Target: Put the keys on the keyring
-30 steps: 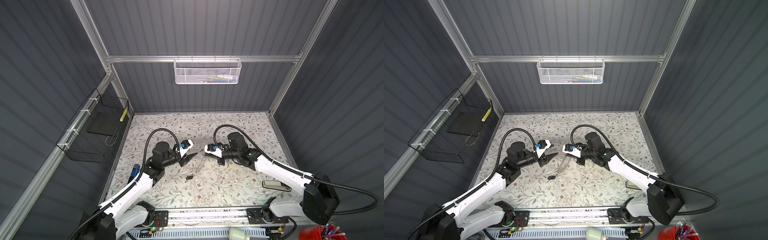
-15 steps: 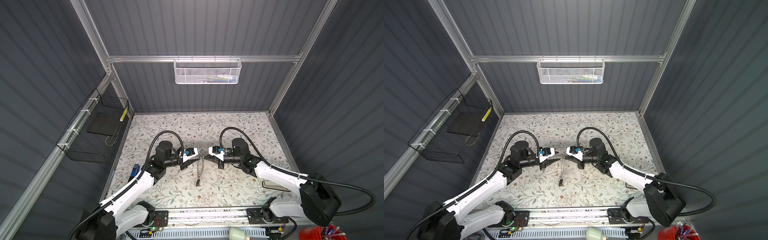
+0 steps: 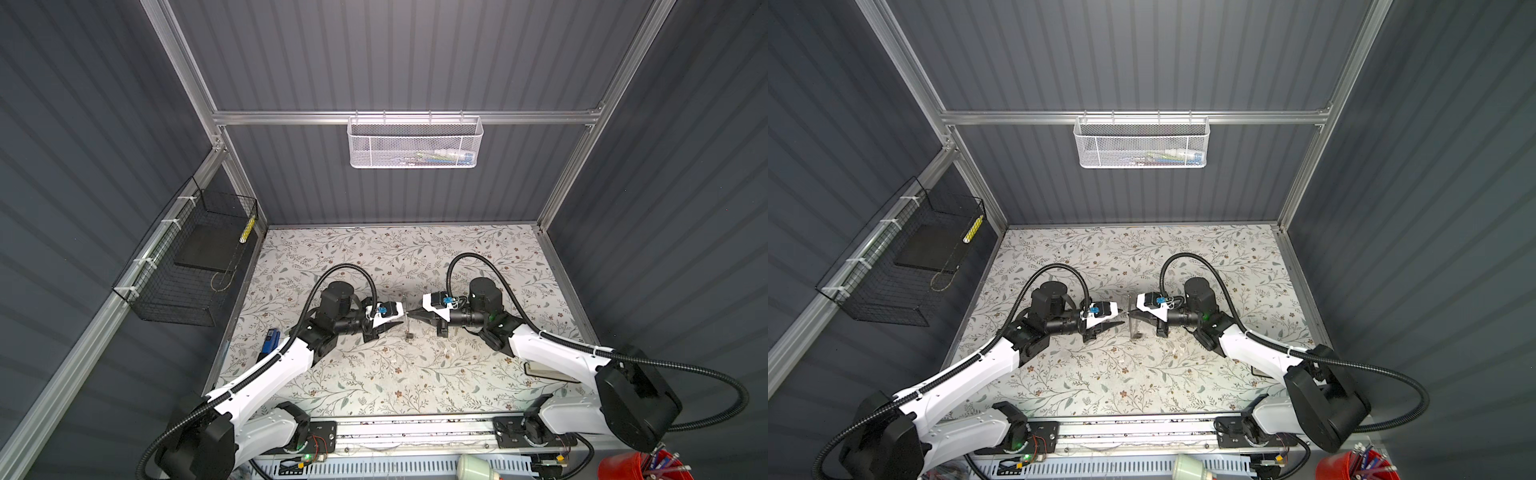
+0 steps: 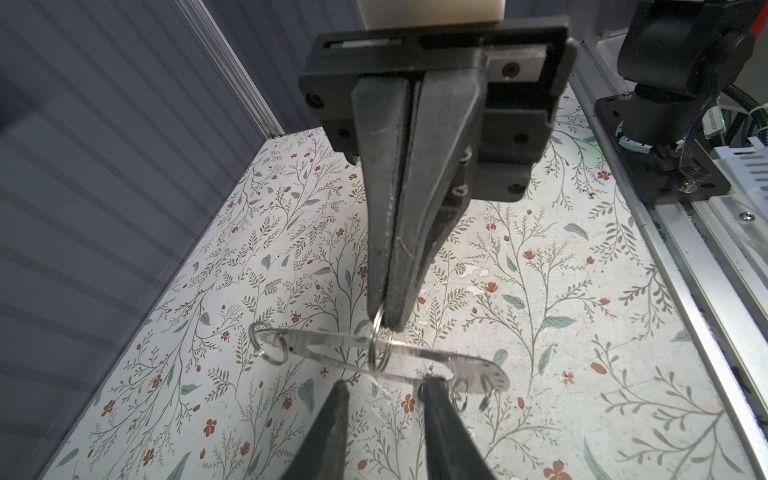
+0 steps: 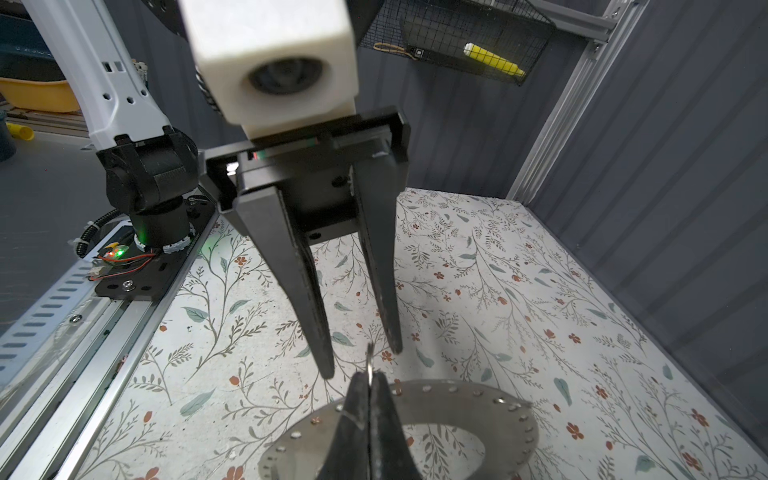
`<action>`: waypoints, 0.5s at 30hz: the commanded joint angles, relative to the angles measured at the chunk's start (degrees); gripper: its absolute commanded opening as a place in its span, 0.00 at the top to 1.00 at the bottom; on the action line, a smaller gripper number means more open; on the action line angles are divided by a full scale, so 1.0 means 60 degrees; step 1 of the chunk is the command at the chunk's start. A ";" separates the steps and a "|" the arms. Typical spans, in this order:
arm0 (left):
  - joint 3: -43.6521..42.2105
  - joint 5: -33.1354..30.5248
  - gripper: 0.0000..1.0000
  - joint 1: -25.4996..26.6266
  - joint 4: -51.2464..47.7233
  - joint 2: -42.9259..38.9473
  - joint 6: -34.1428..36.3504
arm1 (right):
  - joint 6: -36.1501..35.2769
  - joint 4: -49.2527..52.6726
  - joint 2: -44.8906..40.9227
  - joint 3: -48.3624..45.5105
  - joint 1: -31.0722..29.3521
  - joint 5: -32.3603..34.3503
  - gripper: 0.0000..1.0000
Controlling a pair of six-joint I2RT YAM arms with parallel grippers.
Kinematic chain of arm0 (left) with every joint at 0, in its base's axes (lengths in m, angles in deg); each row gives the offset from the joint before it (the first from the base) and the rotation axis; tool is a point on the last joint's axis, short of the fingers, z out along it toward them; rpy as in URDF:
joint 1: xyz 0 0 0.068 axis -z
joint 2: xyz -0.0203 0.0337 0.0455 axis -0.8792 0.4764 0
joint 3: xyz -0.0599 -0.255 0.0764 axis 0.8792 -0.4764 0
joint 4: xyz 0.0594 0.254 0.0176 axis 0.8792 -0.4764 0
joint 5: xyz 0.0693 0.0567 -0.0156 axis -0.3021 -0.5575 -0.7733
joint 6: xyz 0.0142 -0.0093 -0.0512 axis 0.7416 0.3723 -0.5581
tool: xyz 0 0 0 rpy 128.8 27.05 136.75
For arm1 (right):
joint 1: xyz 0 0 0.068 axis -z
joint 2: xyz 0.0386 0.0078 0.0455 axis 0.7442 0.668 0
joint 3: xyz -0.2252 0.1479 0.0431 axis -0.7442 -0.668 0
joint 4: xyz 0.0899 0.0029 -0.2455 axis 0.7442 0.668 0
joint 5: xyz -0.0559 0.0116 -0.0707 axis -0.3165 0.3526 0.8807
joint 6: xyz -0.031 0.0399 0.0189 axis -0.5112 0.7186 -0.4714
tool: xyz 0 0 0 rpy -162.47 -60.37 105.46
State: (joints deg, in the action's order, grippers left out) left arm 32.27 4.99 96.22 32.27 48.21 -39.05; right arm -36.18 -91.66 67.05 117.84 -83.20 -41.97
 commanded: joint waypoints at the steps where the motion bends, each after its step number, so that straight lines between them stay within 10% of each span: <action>1: 0.0408 -0.0199 0.68 0.0108 -0.0017 0.0069 0.0191 | 0.0031 -0.0382 -0.0023 -0.0090 0.0037 -0.0357 0.98; 15: 0.0514 -0.0032 0.82 0.0505 -0.0036 0.0072 0.0025 | -0.0164 -0.0514 -0.0256 -0.0419 0.0035 -0.0520 0.98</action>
State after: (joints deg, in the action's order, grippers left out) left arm 33.41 4.24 98.82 32.18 48.45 -39.00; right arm -36.53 -91.86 66.99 116.13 -83.09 -43.65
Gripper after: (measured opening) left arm 0.189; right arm 0.042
